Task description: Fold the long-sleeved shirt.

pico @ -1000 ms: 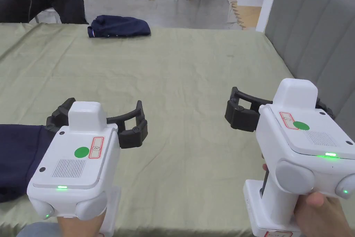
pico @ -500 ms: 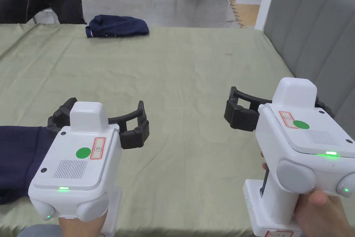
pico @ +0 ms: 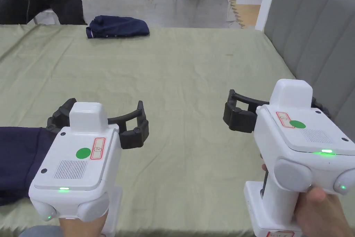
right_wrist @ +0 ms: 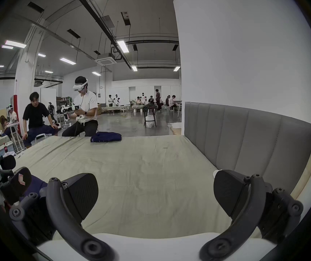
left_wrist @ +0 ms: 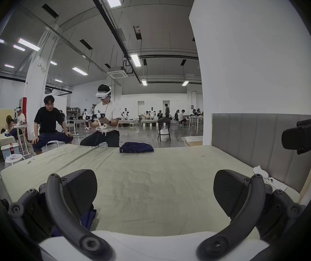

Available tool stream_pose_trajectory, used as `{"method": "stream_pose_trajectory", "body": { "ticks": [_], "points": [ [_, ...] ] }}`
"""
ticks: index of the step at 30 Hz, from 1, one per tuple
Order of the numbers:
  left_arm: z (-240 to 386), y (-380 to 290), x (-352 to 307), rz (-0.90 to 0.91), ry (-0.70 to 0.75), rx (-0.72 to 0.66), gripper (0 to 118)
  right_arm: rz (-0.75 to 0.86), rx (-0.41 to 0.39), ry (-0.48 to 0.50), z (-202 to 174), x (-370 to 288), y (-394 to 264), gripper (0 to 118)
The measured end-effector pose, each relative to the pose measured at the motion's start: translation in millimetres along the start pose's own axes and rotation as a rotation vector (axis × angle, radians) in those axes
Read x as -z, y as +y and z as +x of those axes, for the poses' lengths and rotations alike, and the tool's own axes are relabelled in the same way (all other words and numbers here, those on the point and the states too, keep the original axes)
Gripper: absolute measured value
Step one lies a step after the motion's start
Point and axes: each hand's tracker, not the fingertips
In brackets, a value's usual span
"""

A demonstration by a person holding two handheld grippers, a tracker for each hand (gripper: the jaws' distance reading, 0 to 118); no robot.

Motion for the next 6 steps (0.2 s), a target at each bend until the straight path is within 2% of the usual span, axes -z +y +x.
{"method": "stream_pose_trajectory", "body": {
  "ticks": [6],
  "points": [
    [-0.5, -0.9, -0.3, -0.005, -0.004, -0.006, 111, -0.022, 0.078, 0.002, 5.1, 0.7, -2.3, 118]
  ]
}}
